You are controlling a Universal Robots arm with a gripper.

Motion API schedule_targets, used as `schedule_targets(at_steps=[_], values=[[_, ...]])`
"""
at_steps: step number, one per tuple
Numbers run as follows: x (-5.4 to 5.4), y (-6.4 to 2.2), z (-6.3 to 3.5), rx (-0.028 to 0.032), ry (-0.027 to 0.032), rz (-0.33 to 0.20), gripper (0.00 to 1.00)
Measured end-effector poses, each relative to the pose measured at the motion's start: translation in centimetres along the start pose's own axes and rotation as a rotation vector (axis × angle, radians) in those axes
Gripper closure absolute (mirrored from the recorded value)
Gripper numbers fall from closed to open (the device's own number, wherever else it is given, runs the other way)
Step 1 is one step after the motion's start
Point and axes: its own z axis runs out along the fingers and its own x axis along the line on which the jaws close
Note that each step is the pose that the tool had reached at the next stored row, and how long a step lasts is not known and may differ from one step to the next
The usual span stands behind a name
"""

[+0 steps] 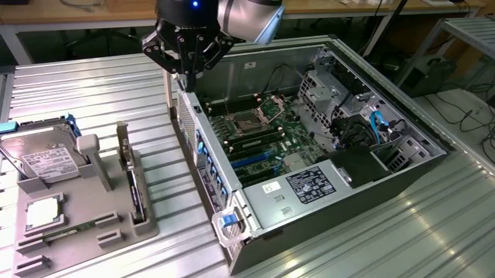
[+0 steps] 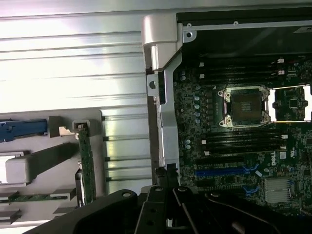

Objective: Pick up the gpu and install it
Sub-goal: 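Reach for the gpu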

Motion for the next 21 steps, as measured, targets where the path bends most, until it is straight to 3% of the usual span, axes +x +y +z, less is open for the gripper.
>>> schedule_targets(at_steps=[21], values=[[2.8, -0.22, -0.01, -0.0003, 0.0005, -0.010, 0.89]])
